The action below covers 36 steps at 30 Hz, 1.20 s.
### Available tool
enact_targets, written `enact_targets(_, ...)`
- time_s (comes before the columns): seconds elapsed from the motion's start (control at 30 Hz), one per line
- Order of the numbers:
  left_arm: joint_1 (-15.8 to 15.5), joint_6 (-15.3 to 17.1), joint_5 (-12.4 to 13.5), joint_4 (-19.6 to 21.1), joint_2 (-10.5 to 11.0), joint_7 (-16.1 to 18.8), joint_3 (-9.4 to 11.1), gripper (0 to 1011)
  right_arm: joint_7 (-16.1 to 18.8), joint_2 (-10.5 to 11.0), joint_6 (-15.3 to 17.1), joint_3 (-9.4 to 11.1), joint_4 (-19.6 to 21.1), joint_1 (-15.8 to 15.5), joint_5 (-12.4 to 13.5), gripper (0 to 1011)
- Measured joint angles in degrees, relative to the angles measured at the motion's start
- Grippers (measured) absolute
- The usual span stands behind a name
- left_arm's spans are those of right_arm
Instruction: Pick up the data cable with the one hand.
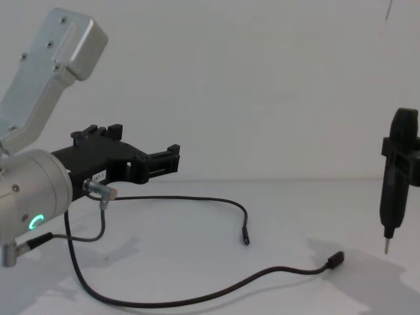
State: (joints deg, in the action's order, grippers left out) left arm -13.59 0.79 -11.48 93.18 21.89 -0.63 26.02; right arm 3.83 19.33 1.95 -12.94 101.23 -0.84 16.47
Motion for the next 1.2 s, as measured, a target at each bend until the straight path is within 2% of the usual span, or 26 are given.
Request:
enact_targets(0.97, 0.0, 0.05, 0.0, -0.01, 0.0, -0.08, 0.0, 1001, 0.0, 0.0, 0.0, 0.0, 0.0, 0.0, 0.0, 279)
enact_targets(1.2, -0.25, 0.82, -0.61, 0.35, 0.66, -2.36, 0.11, 1001, 0.0, 0.0, 0.0, 0.0, 0.0, 0.0, 0.0, 279)
